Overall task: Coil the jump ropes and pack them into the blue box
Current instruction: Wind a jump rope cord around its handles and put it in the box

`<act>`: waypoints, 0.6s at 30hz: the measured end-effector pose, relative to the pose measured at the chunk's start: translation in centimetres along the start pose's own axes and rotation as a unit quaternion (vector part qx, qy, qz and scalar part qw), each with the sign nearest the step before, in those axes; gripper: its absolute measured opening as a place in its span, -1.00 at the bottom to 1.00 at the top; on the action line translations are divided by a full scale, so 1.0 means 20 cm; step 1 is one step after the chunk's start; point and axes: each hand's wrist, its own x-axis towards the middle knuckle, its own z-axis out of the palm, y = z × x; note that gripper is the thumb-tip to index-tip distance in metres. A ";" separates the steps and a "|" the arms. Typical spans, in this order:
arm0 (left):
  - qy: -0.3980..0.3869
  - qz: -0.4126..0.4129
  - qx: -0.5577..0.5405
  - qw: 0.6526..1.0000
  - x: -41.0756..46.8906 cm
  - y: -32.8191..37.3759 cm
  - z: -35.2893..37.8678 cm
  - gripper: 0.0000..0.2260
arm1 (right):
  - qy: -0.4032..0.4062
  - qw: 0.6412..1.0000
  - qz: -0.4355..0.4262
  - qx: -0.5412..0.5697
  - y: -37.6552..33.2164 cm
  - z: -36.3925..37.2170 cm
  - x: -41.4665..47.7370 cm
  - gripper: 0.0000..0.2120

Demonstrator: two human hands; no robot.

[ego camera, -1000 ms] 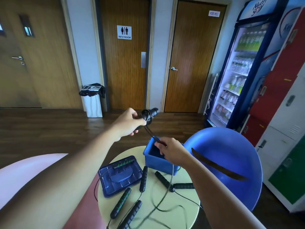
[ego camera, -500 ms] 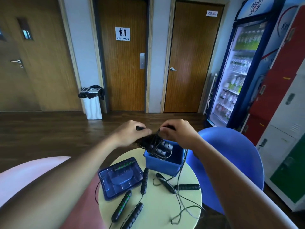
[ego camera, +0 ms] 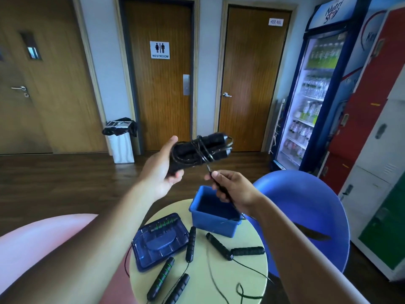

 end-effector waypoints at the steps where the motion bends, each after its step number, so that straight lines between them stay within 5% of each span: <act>1: 0.031 -0.010 0.005 0.999 0.02 0.00 0.01 -0.69 | 0.012 1.000 0.000 -0.020 0.01 0.01 0.01 -0.75; 6: 0.084 -0.015 0.038 0.996 0.11 -0.05 0.00 -0.67 | 0.016 0.974 0.019 -0.224 0.02 0.07 0.02 -0.80; 9: 0.100 0.082 0.210 0.969 0.14 -0.11 -0.02 -0.69 | 0.003 0.936 0.032 -0.351 0.00 0.09 0.01 -0.84; 12: 0.083 0.254 0.517 0.814 0.15 -0.16 -0.05 -0.69 | -0.022 0.896 0.037 -0.442 -0.02 0.09 0.00 -0.85; 14: 0.057 0.308 0.613 0.725 0.17 -0.17 -0.06 -0.72 | -0.027 0.877 0.043 -0.478 -0.03 0.09 0.01 -0.90; 18: -0.036 0.312 0.704 0.637 0.21 -0.18 -0.08 -0.71 | 0.000 0.823 -0.003 -0.568 -0.07 0.07 0.03 -0.89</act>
